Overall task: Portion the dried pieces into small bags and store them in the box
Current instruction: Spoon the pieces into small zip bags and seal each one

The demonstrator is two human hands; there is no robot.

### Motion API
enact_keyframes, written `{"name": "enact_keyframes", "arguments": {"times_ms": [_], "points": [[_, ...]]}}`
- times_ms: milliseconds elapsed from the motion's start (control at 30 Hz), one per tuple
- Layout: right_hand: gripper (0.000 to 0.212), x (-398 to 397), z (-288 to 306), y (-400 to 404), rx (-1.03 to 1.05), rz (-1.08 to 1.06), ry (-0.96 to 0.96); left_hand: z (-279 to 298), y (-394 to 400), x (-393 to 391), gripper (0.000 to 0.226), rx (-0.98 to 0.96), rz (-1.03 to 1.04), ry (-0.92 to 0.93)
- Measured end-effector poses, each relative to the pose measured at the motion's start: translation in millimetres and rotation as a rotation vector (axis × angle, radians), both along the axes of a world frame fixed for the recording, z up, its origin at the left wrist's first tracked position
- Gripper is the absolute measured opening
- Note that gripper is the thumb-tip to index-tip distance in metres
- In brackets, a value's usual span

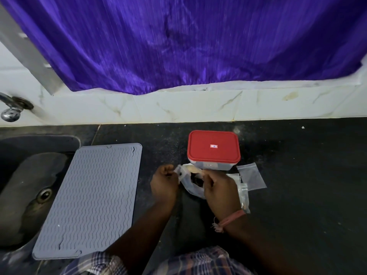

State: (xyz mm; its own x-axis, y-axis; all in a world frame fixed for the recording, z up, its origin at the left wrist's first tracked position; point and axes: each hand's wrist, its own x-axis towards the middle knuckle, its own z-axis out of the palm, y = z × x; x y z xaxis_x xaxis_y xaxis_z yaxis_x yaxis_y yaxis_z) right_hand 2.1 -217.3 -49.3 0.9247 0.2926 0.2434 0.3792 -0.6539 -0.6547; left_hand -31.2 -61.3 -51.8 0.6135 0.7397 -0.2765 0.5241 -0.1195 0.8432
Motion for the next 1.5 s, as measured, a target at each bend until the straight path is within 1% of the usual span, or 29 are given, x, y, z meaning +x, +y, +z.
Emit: {"name": "enact_keyframes", "arguments": {"times_ms": [100, 200, 267, 333, 400, 433, 500, 533, 567, 600, 633, 667, 700, 767, 833, 867, 967, 1033, 1067, 1133, 1167, 1200, 1267, 1300, 1367, 1400, 1433, 1467, 1500], "points": [[0.012, 6, -3, -12, 0.134, -0.133, 0.091, -15, 2, -6, 0.016, 0.005, -0.028, 0.106], [0.012, 5, -10, -20, 0.093, -0.165, 0.146, -36, 6, -7, 0.017, -0.138, -0.028, 0.181], [0.012, 2, -15, -24, 0.027, -0.117, 0.129, -34, 2, -4, 0.025, -0.312, -0.012, 0.194], [0.011, -2, -18, -26, -0.080, -0.027, 0.088, -22, -8, -2, 0.021, -0.513, 0.054, 0.176], [0.005, -2, -22, -27, -0.234, 0.059, 0.031, -15, -18, 0, 0.019, -0.611, 0.076, 0.188], [0.007, -2, -23, -26, -0.309, 0.087, 0.032, -13, -22, 1, 0.019, -0.646, 0.063, 0.197], [0.021, -2, -28, -24, -0.436, 0.125, 0.052, -11, -26, 5, 0.024, -0.737, 0.037, 0.196], [0.022, -2, -31, -22, -0.473, 0.130, 0.041, -12, -27, 7, 0.027, -0.780, 0.037, 0.188], [0.018, -3, -32, -20, -0.477, 0.136, 0.068, -10, -28, 8, 0.031, -0.817, 0.041, 0.175], [0.008, -4, -32, -18, -0.451, 0.115, 0.075, -10, -29, 9, 0.036, -0.849, 0.046, 0.163], [0.003, -4, -31, -16, -0.389, 0.077, 0.111, -10, -31, 9, 0.044, -0.880, 0.051, 0.153], [0.012, -4, -29, -13, -0.324, 0.041, 0.162, -12, -31, 9, 0.049, -0.897, 0.053, 0.137], [0.016, -3, -29, -12, -0.268, 0.004, 0.195, -12, -33, 8, 0.048, -0.894, 0.033, 0.113], [0.017, 1, -27, -9, -0.167, -0.092, 0.278, -12, -34, 9, 0.036, -0.851, -0.012, 0.065], [0.016, 8, -27, -11, -0.053, -0.173, 0.385, -8, -35, 11, 0.032, -0.825, -0.017, 0.080], [0.016, 10, -27, -13, -0.051, -0.174, 0.408, -10, -34, 13, 0.031, -0.811, -0.008, 0.095], [0.017, 5, -30, -14, -0.220, -0.020, 0.305, -16, -32, 13, 0.035, -0.768, -0.076, 0.098], [0.016, -1, -28, -9, -0.154, -0.051, 0.310, -19, -30, 12, 0.036, -0.753, -0.081, 0.071], [0.015, -1, -28, -8, -0.056, -0.126, 0.380, -18, -30, 11, 0.033, -0.752, -0.072, 0.066], [0.016, 6, -32, -9, 0.145, -0.304, 0.627, -17, -29, 11, 0.023, -0.756, -0.059, 0.055], [0.016, 9, -35, -12, 0.234, -0.374, 0.742, -18, -30, 11, 0.023, -0.765, -0.055, 0.048], [0.016, 12, -38, -14, 0.283, -0.411, 0.793, -18, -29, 10, 0.024, -0.779, -0.054, 0.042], [0.017, 11, -39, -16, 0.274, -0.405, 0.776, -18, -28, 9, 0.025, -0.790, -0.066, 0.029], [0.017, 9, -38, -16, 0.204, -0.347, 0.708, -17, -29, 9, 0.024, -0.795, -0.067, 0.022], [0.016, 2, -36, -16, 0.010, -0.177, 0.505, -16, -28, 8, 0.024, -0.790, -0.079, -0.002], [0.016, -1, -34, -14, -0.011, -0.160, 0.442, -17, -26, 8, 0.024, -0.771, -0.084, -0.010], [0.016, -3, -33, -12, 0.001, -0.183, 0.456, -15, -25, 7, 0.025, -0.755, -0.093, -0.013], [0.016, -1, -33, -11, 0.104, -0.252, 0.556, -18, -23, 7, 0.026, -0.737, -0.096, -0.011], [0.017, 3, -35, -10, 0.224, -0.350, 0.695, -20, -22, 6, 0.026, -0.706, -0.110, -0.012]]}}
